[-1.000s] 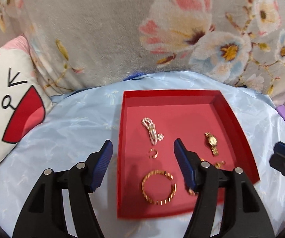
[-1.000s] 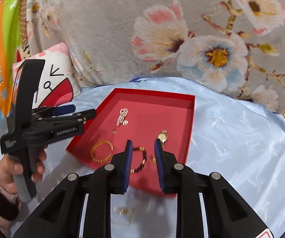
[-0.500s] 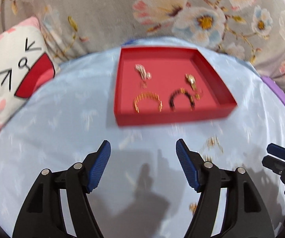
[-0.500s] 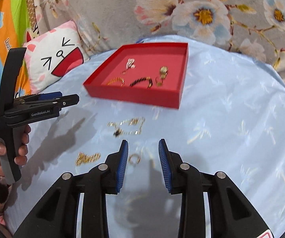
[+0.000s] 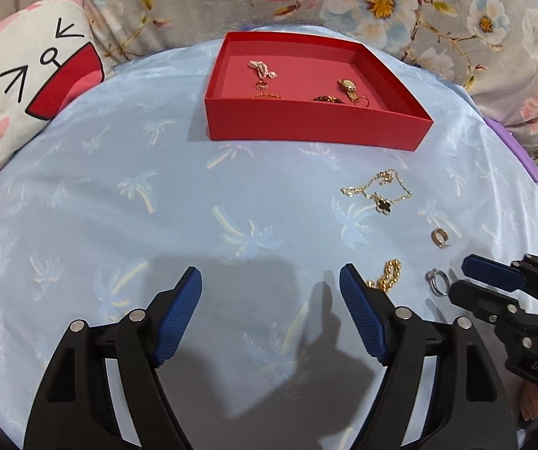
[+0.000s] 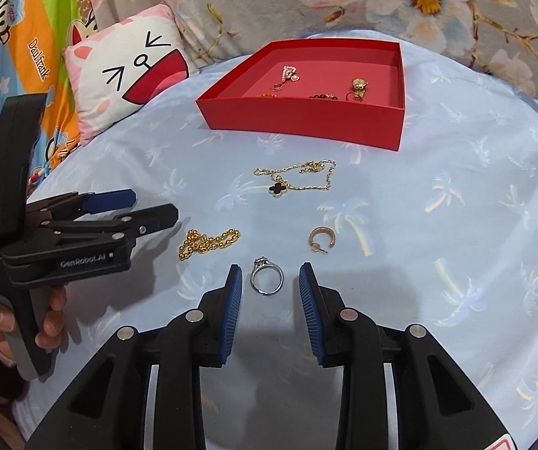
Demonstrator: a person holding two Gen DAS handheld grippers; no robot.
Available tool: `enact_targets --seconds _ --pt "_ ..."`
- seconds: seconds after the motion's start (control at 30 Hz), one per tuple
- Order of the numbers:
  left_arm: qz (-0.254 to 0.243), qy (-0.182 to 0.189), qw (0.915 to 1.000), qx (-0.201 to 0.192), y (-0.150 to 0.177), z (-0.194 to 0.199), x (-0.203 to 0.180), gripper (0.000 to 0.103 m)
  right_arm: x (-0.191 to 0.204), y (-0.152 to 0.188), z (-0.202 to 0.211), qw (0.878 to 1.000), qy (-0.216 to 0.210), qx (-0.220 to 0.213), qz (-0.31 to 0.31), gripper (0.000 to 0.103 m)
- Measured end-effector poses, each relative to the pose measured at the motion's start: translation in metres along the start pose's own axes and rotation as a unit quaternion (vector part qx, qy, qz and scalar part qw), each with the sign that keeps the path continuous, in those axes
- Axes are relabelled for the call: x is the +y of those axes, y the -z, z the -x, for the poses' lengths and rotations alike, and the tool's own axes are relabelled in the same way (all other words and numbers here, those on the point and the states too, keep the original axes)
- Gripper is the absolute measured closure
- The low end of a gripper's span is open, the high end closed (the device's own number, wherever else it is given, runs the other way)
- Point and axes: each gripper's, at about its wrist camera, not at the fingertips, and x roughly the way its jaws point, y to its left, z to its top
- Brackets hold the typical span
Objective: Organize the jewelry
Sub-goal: 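Withdraw both open tools from the red box toward the remaining jewelry, then grasp the silver stone ring with the right tool while the left tool grasps the gold chain bracelet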
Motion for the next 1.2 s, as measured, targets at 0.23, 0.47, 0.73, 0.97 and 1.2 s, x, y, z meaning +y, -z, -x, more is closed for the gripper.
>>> enact_targets --seconds 0.23,0.47,0.73,0.97,1.2 --pt "-0.008 0.023 0.9997 -0.001 0.007 0.003 -0.004 0.023 0.005 -0.004 -0.012 1.0 0.002 0.009 0.007 0.071" --pt "-0.025 0.027 0.9993 -0.003 0.009 0.004 -0.012 0.023 0.008 -0.005 -0.016 1.0 0.004 0.013 0.011 0.074" --pt "-0.044 0.043 0.9981 0.002 0.012 0.005 -0.024 0.023 0.004 -0.003 -0.012 1.0 0.018 0.012 0.008 0.084" --pt "-0.065 0.044 0.9969 0.007 0.012 0.0 -0.04 0.027 -0.007 -0.001 0.002 1.0 0.016 -0.001 -0.012 0.084" --pt "-0.092 0.032 0.9953 0.004 0.009 -0.004 -0.055 0.053 -0.014 -0.001 0.006 1.0 0.013 0.0 -0.026 0.084"
